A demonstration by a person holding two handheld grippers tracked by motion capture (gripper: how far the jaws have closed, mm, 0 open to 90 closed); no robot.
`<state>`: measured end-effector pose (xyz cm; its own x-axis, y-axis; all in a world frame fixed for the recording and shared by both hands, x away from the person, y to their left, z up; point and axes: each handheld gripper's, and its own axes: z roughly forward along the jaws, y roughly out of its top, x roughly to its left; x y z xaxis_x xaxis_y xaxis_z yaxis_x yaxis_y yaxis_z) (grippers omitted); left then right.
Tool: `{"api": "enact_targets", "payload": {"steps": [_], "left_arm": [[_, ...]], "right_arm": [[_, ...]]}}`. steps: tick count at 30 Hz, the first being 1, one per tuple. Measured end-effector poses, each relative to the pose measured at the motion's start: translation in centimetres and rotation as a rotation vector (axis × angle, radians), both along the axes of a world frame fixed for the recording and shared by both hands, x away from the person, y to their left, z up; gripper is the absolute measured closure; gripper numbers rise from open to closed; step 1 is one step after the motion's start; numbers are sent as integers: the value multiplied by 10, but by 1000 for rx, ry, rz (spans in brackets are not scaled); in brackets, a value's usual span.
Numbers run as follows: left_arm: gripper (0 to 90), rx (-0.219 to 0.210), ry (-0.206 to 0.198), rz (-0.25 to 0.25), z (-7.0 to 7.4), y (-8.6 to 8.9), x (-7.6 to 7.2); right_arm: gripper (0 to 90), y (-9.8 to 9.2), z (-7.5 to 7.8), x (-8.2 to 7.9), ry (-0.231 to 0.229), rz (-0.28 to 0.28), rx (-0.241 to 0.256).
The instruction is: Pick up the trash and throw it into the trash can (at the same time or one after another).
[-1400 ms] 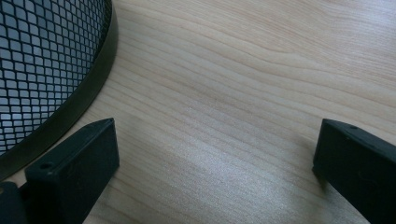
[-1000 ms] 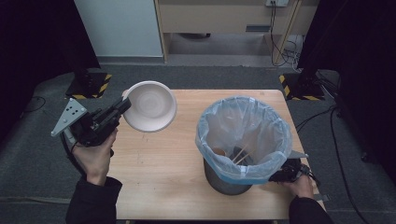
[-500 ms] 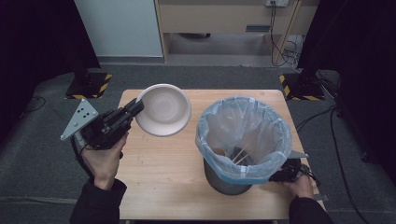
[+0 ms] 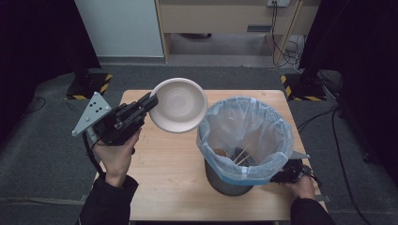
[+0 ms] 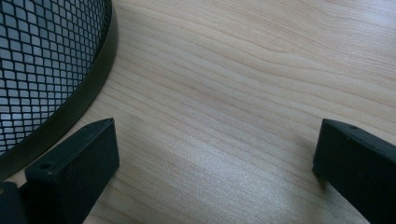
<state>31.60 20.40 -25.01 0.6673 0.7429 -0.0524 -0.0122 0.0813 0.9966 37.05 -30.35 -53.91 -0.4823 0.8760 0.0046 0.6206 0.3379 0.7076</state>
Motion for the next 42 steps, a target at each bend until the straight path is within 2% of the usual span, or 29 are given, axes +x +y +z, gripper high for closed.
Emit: {"api": "enact_targets", "payload": {"steps": [5, 22, 42], "left_arm": [[830, -10, -3, -6, 2, -6, 2], [830, -10, 1, -80, 1, -46, 10], [829, 50, 35, -147, -9, -83, 18]], "right_arm": [[4, 0, 0, 0, 0, 0, 0], [4, 0, 0, 0, 0, 0, 0], [3, 0, 0, 0, 0, 0, 0]]}}
